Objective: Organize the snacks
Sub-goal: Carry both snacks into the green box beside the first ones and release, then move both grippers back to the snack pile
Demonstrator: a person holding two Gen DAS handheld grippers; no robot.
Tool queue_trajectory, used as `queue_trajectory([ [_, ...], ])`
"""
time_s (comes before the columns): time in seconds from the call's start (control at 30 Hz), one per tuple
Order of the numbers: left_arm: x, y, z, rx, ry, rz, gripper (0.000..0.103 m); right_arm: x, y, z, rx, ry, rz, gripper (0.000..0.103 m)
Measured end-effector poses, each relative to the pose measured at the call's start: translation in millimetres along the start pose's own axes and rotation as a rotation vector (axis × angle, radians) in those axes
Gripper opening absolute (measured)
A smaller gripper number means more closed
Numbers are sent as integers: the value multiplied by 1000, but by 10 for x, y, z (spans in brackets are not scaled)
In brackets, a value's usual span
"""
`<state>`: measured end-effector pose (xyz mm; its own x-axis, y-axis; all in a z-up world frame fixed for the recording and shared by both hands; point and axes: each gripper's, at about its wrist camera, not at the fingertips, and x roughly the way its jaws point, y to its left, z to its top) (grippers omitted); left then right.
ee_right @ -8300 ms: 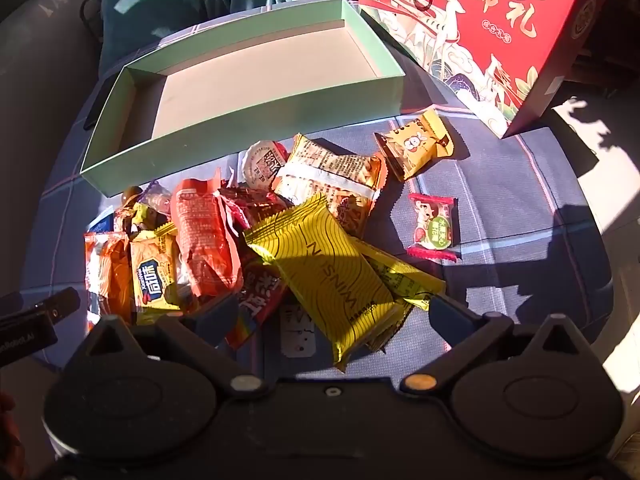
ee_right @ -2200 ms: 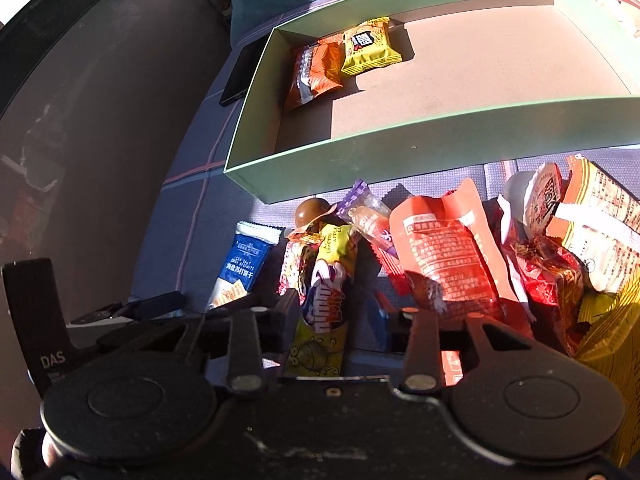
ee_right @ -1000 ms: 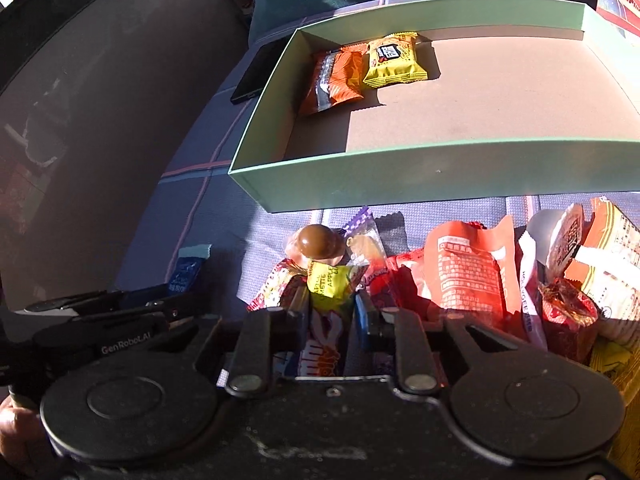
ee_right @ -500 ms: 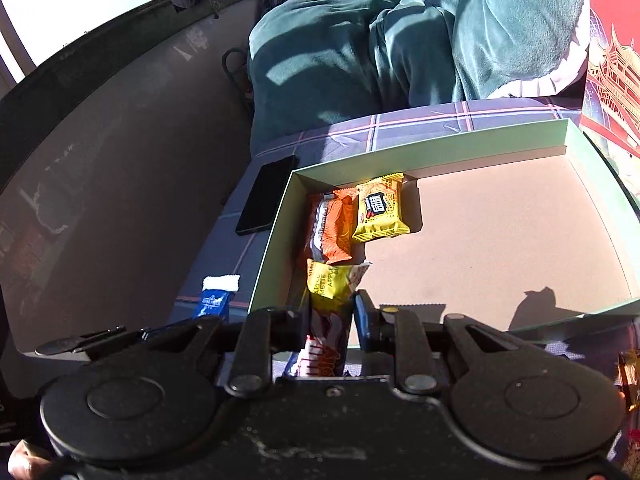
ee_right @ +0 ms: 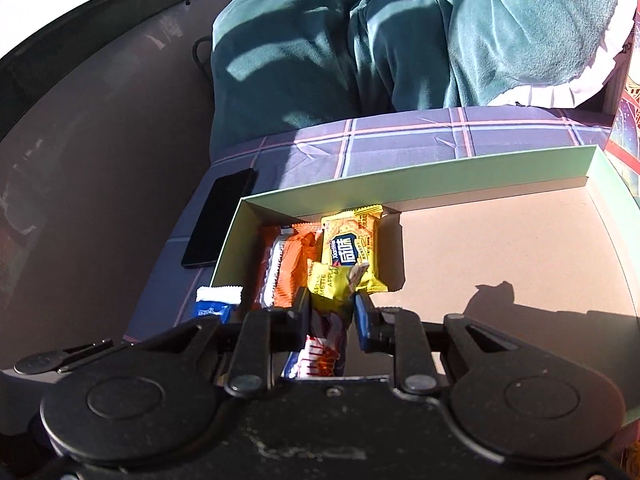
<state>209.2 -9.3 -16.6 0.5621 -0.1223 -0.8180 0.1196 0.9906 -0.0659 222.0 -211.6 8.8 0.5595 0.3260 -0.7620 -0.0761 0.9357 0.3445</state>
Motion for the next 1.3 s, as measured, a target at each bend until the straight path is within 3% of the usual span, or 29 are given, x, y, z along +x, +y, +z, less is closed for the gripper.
queue_trajectory([
  [0.07, 5, 7, -7, -1, 2, -4, 39, 72, 8, 4, -1, 22, 18, 25],
  [0.1, -7, 13, -15, -4, 2, -14, 46, 112, 12, -14, 14, 47, 40, 30],
  [0.13, -39, 5, -20, -12, -1, -30, 66, 131, 3, -14, 29, 58, 53, 37],
  [0.17, -67, -5, -26, -15, -9, -15, 92, 136, -11, -9, 48, 64, 67, 56],
  [0.2, -116, -27, -38, -10, -35, 19, 101, 105, -16, -12, 57, 49, 64, 75],
  [0.27, -225, -62, -47, 9, -79, 62, 103, -2, -17, -18, 53, 19, 50, 88],
  [0.47, -408, -79, -84, 12, -79, 59, 103, -319, -4, -59, 46, -18, 30, 102],
  [0.9, -857, -121, -494, 36, -73, 48, 103, -1097, -86, -522, 40, -57, 5, 103],
  [1.3, -639, -223, -1043, 47, 72, 35, 103, -1296, -299, -1099, 115, 12, 33, 102],
])
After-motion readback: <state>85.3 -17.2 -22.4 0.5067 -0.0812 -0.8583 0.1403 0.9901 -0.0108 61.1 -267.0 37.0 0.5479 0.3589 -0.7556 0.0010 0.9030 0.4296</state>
